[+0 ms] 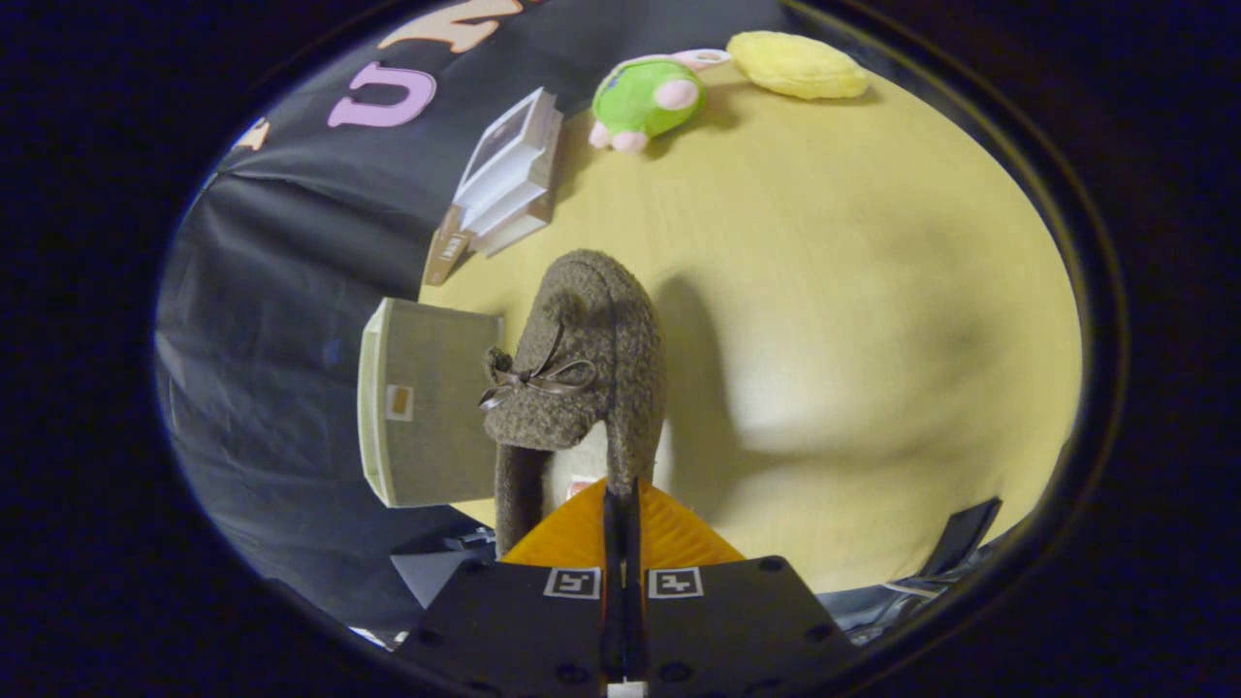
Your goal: Open the storage box then place both shoes into the box .Put the left shoe in first, then the right shoe, with the right side of both shoes facing outward in a uniform manner.
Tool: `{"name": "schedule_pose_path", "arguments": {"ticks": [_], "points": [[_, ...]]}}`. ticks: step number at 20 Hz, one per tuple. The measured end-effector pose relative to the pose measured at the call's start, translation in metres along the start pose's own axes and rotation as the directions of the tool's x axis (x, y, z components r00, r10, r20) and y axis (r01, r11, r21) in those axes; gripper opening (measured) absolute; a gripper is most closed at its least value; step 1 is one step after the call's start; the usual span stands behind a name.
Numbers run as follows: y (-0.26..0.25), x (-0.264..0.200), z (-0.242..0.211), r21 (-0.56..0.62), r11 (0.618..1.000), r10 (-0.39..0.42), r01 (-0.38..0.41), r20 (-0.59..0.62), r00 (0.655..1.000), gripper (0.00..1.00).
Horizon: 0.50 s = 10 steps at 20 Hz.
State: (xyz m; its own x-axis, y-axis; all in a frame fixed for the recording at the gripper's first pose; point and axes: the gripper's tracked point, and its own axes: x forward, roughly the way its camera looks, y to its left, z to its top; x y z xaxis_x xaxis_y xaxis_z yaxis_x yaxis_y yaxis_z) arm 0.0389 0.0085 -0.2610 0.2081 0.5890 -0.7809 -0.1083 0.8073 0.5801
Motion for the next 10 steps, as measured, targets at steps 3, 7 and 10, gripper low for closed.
{"name": "schedule_pose_path", "arguments": {"ticks": [3,7,10], "points": [[0.052,-0.007,0.001,-0.007,0.996,0.087,-0.086,0.034,0.996,0.04],[0.127,-0.011,-0.002,-0.029,0.978,0.205,-0.204,0.034,0.978,0.04],[0.176,-0.009,-0.004,-0.079,0.966,0.249,-0.246,0.027,0.968,0.04]]}}
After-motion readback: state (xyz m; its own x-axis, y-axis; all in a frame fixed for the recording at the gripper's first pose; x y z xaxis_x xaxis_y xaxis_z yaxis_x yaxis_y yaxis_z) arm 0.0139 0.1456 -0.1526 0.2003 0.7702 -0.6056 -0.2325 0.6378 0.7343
